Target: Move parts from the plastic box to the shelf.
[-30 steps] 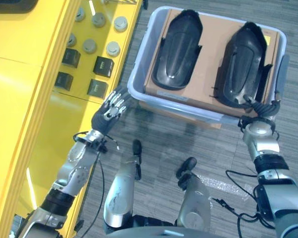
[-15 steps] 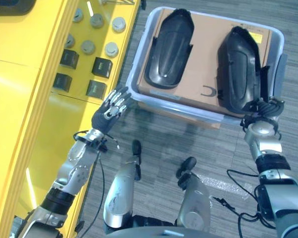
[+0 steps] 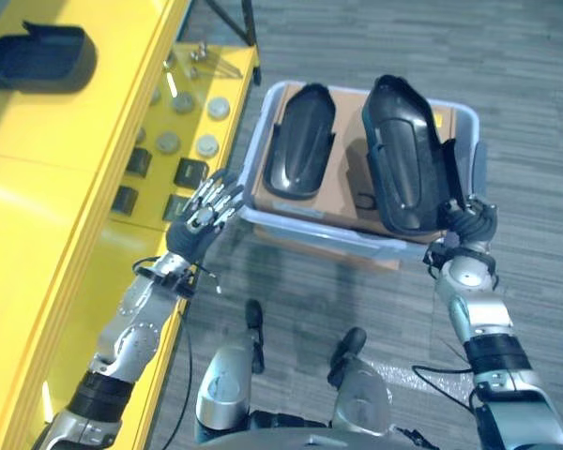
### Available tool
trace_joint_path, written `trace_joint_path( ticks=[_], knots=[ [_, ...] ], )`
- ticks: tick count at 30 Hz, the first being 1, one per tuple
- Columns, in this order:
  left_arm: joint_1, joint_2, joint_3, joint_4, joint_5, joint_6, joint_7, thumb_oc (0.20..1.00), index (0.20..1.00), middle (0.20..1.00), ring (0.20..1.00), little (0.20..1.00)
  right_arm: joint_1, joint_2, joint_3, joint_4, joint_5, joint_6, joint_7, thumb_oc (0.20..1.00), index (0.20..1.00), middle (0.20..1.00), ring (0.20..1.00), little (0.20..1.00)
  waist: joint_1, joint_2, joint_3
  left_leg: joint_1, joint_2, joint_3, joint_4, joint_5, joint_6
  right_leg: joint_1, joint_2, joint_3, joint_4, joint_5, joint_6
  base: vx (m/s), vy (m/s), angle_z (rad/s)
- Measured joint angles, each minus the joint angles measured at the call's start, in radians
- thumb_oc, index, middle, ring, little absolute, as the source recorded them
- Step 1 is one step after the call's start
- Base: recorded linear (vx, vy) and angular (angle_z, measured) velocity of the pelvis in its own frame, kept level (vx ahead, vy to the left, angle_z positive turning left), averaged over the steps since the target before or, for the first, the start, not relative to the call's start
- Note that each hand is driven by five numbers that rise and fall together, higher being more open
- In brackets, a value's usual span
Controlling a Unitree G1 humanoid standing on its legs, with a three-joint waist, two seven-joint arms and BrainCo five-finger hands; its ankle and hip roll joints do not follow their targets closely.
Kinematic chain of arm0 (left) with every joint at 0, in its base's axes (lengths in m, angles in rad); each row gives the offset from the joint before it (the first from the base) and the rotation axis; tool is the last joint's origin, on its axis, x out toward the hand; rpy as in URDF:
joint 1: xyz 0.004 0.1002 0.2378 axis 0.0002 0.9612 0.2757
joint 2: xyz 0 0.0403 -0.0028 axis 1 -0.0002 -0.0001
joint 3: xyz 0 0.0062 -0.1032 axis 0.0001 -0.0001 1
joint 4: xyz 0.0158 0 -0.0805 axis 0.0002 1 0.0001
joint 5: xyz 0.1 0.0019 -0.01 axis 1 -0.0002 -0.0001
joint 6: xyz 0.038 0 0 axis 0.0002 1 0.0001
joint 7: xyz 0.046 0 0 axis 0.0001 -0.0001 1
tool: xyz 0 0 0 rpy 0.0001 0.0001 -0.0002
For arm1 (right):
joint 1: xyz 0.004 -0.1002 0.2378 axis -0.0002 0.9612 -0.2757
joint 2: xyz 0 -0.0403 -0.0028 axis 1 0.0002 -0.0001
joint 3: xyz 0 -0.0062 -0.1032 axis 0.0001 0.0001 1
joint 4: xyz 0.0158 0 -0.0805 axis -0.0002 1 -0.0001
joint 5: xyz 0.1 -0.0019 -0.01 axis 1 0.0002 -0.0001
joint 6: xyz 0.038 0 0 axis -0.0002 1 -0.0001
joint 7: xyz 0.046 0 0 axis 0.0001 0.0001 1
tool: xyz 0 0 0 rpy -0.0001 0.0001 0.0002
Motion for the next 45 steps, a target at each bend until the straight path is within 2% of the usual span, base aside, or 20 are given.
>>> trace_joint_path(
  ticks=[3,5,7,10,13,20,27,37,45],
  knots=[
    [0.004,-0.008,0.007,0.001,-0.001,0.062,0.050,1.000,1.000,1.000,1.000,1.000,0.016,0.013,0.000,-0.041,-0.008,0.005,0.007,0.200,0.200,0.200,0.200,0.200,-0.010,-0.002,-0.049,0.071,-0.002,0.010,-0.028,-0.002,-0.004,0.086,0.016,-0.008,-0.064,0.019,0.007,0.11,0.035,-0.04],
    [0.021,-0.021,0.006,0.003,-0.004,0.107,0.087,1.000,1.000,1.000,1.000,1.000,0.034,0.032,0.005,-0.065,-0.010,0.006,0.021,0.200,0.200,0.200,0.200,0.200,-0.012,-0.014,-0.123,0.089,-0.004,0.018,-0.052,-0.002,-0.006,0.101,0.024,-0.007,-0.095,0.026,0.010,0.08,0.028,-0.09],
    [0.020,-0.041,0.004,0.016,-0.052,0.167,0.146,1.000,1.000,1.000,1.000,1.000,0.035,0.039,0.014,-0.085,-0.011,0.006,0.038,0.200,0.200,0.200,0.200,0.200,-0.020,-0.023,-0.161,0.137,-0.006,0.022,-0.072,-0.009,-0.015,0.156,0.034,-0.007,-0.139,0.035,0.015,0.06,0.023,-0.07],
    [0.013,-0.062,-0.002,0.070,-0.092,0.224,0.195,1.000,1.000,1.000,1.000,1.000,0.049,0.047,0.037,-0.085,-0.025,0.005,0.077,0.200,0.200,0.200,0.200,0.200,-0.029,-0.043,-0.237,0.141,-0.005,0.025,-0.085,-0.010,-0.018,0.157,0.041,-0.003,-0.157,0.038,0.017,0.03,0.018,-0.08],
    [-0.050,-0.086,-0.054,0.188,-0.106,0.273,0.254,1.000,1.000,1.000,1.000,1.000,0.050,0.058,0.105,-0.085,-0.025,0.005,0.123,0.200,0.200,0.200,0.200,0.200,-0.053,-0.057,-0.252,0.171,-0.004,0.032,-0.093,-0.009,-0.020,0.185,0.047,0.007,-0.177,0.046,0.016,0.03,0.011,-0.11],
    [-0.173,-0.180,-0.123,0.352,-0.095,0.274,0.315,1.000,1.000,1.000,1.000,1.000,0.048,0.132,0.263,-0.081,0.014,0.025,0.166,0.200,0.200,0.200,0.200,0.200,-0.085,-0.064,-0.293,0.190,0.007,0.065,-0.121,0.002,-0.029,0.187,0.066,0.037,-0.217,0.071,0.007,0.02,-0.001,-0.14],
    [-0.230,-0.220,-0.157,0.357,-0.078,0.262,0.334,1.000,1.000,1.000,1.000,1.000,0.026,0.171,0.337,-0.037,0.013,0.035,0.200,0.200,0.200,0.200,0.200,0.200,-0.096,-0.065,-0.305,0.191,0.009,0.071,-0.123,0.005,-0.028,0.189,0.069,0.037,-0.227,0.078,0.006,0.00,0.000,-0.01],
    [-0.241,-0.230,-0.173,0.356,-0.053,0.242,0.332,1.000,1.000,1.000,1.000,1.000,0.024,0.195,0.366,-0.036,0.012,0.040,0.223,0.200,0.200,0.200,0.200,0.200,-0.093,-0.064,-0.305,0.196,0.009,0.072,-0.123,0.006,-0.028,0.194,0.069,0.038,-0.227,0.079,0.006,0.00,-0.001,0.00],
    [-0.240,-0.224,-0.202,0.350,0.063,0.201,0.335,1.000,1.000,1.000,1.000,1.000,0.024,0.195,0.366,-0.037,0.012,0.040,0.223,0.200,0.200,0.200,0.200,0.200,-0.090,-0.065,-0.306,0.197,0.008,0.072,-0.123,0.006,-0.028,0.194,0.069,0.038,-0.227,0.079,0.006,0.00,0.000,0.00]
  ],
)
